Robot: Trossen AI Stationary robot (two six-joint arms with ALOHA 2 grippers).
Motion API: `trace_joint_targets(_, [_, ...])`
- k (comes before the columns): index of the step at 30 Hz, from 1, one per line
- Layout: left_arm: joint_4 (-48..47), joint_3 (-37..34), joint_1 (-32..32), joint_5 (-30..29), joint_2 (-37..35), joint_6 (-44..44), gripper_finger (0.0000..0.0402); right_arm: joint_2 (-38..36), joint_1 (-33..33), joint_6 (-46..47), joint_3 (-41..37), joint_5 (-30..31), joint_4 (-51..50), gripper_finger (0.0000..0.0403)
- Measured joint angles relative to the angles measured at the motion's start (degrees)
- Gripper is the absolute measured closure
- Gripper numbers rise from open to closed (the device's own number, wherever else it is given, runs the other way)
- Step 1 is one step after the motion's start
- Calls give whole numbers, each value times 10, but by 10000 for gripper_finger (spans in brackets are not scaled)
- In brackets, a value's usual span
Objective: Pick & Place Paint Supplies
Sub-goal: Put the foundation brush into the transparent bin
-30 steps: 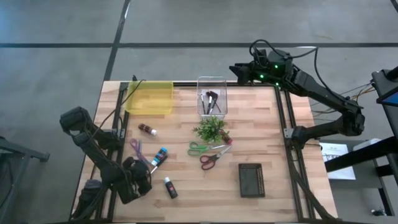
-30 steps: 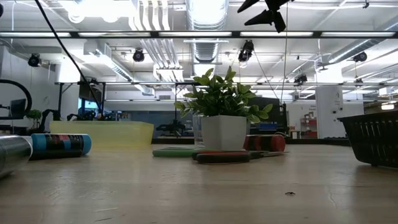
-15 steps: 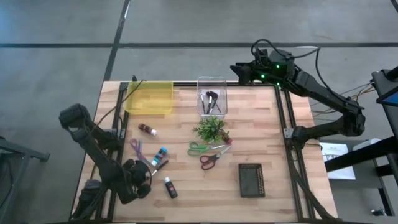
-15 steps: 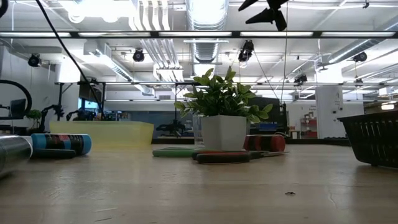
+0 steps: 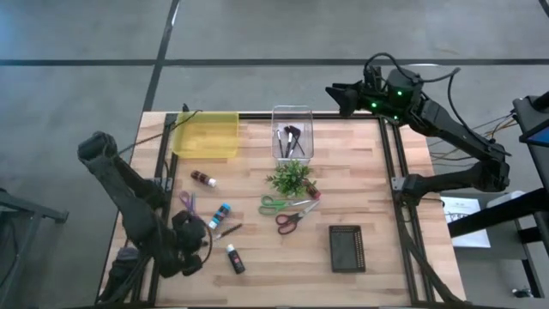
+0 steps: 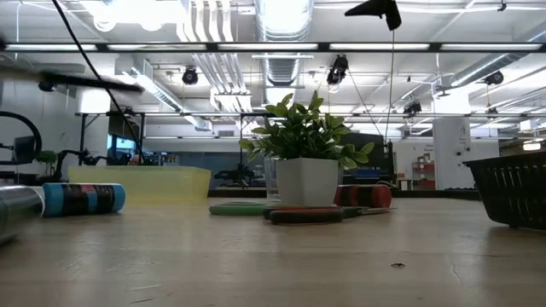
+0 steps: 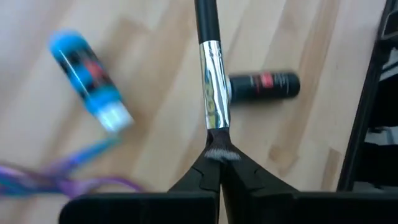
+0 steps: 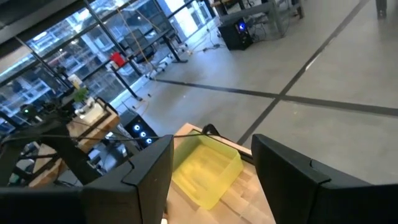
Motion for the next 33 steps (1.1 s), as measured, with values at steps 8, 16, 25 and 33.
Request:
trace_joint_targets(8, [-39, 74, 208, -22, -46, 266, 401, -6, 0, -1, 0, -1, 11, 188])
trace_joint_targets(16, [164, 90, 485, 49, -41, 587, 401, -13, 8, -4, 0, -16, 10, 188])
trace_joint_targets(25, [398, 90, 676, 173, 49, 676, 401, -40, 15, -15, 0, -15, 2, 188])
trace_joint_targets(33, [559, 90, 686, 176, 175, 595, 401, -60, 15, -24, 0, -11, -18, 188])
